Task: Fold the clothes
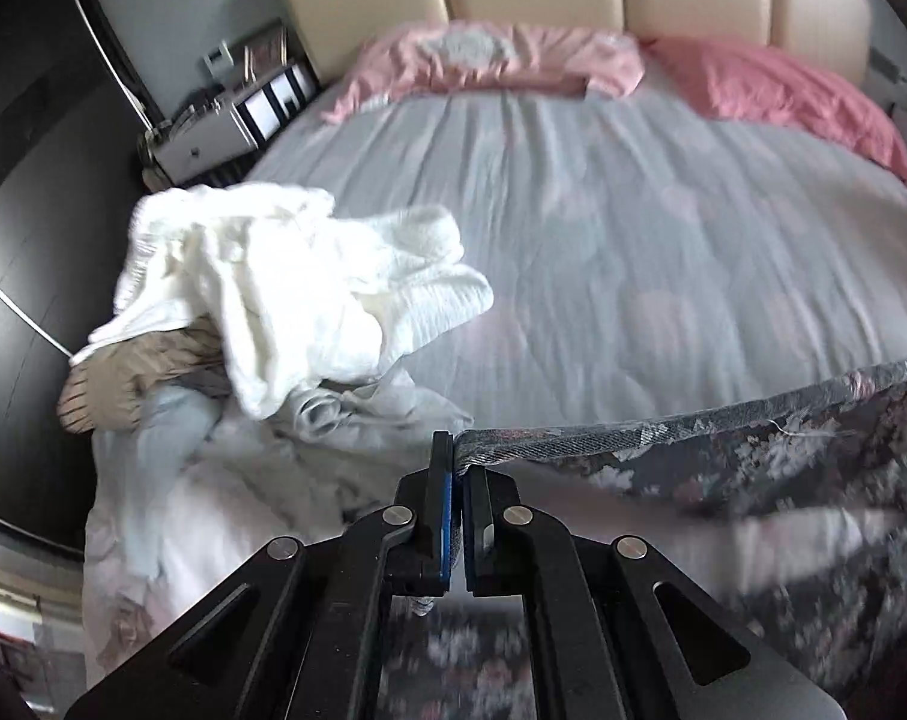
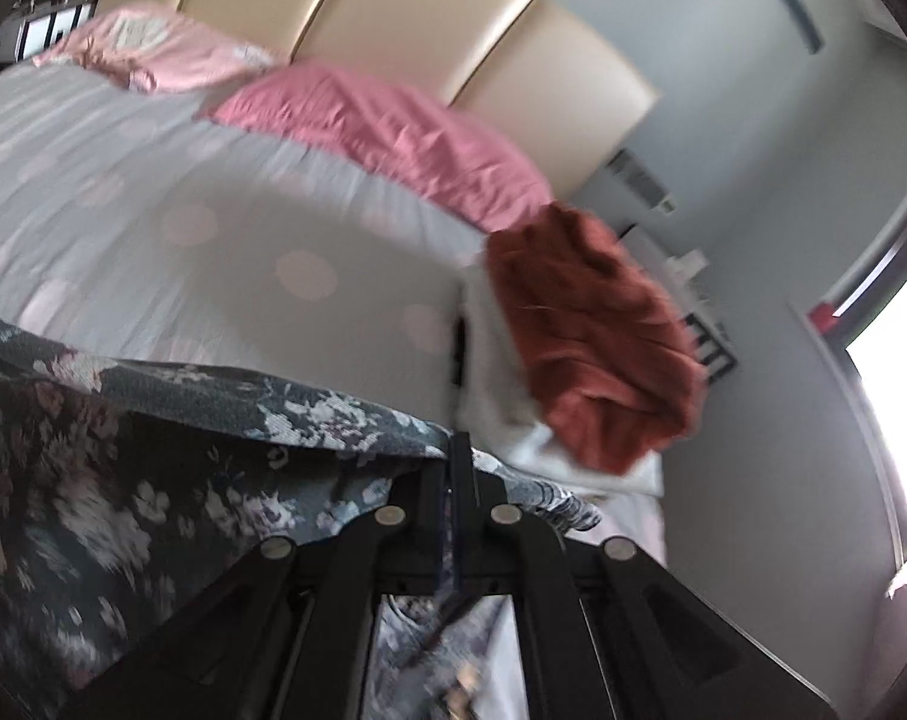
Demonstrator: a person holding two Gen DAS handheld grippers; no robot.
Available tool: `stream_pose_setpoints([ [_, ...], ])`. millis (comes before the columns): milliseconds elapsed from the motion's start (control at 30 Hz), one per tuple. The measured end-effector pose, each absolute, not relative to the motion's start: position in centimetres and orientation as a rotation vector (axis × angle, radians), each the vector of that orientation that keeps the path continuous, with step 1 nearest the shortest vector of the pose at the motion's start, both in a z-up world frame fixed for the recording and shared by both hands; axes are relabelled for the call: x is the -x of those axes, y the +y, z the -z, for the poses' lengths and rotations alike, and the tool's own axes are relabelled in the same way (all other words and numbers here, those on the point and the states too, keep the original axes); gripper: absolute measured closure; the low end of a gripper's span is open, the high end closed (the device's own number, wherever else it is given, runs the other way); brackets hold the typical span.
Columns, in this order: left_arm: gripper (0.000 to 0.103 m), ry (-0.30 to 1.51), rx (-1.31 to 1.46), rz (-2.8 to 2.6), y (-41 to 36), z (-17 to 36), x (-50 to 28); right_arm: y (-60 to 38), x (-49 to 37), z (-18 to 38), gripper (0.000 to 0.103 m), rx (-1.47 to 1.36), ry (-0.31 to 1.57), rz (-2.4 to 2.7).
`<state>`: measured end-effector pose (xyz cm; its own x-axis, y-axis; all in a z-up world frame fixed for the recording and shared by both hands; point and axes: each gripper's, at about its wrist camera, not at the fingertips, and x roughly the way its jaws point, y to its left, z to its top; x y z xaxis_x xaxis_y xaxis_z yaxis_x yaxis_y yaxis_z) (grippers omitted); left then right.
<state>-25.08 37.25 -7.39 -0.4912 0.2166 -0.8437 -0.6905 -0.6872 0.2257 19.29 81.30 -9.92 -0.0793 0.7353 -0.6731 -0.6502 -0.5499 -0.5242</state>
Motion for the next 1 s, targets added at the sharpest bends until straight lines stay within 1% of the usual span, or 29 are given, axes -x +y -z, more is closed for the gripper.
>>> stream_pose_setpoints([
  [167,0.1,0.869,1.216,-2.156,41.6,11.2,29.7,85.6,-14.4,16.0,0.102,1.34,-0.046,-1.781],
  [333,0.1,0.974,1.279,-2.102,45.1,14.9,33.2,87.4,-11.8,21.4,0.102,1.459,-0.01,-1.767],
  [467,0.098,1.033,1.303,-2.067,47.0,17.2,34.6,87.6,-11.4,22.9,0.101,1.488,-0.001,-1.761],
  [500,0.096,1.037,1.314,-2.06,47.2,17.7,34.9,87.6,-11.4,22.9,0.101,1.492,0.009,-1.764],
  [667,0.095,0.934,1.397,-2.041,46.6,19.2,35.9,88.2,-11.7,22.3,0.099,1.514,0.093,-1.777],
  [767,0.092,0.825,1.404,-2.044,45.4,18.2,36.0,88.6,-11.8,21.6,0.098,1.533,0.158,-1.777],
  [800,0.083,0.793,1.392,-2.05,44.8,17.4,35.9,88.8,-11.9,21.1,0.098,1.533,0.188,-1.782],
  [833,0.071,0.762,1.379,-2.056,44.2,16.5,35.8,88.9,-12.0,20.6,0.097,1.531,0.22,-1.788],
  [867,0.065,0.73,1.366,-2.061,43.7,15.6,35.7,89.1,-12.3,19.8,0.096,1.518,0.263,-1.797],
  [933,0.041,0.714,1.329,-2.092,42.6,14.0,35.3,89.5,-13.0,18.4,0.094,1.487,0.354,-1.815],
  [967,0.038,0.706,1.31,-2.107,42.1,13.2,35.1,89.7,-13.2,17.9,0.092,1.474,0.4,-1.824],
  [1000,0.038,0.687,1.303,-2.117,41.5,12.6,34.9,89.7,-13.6,17.2,0.09,1.454,0.45,-1.833],
])
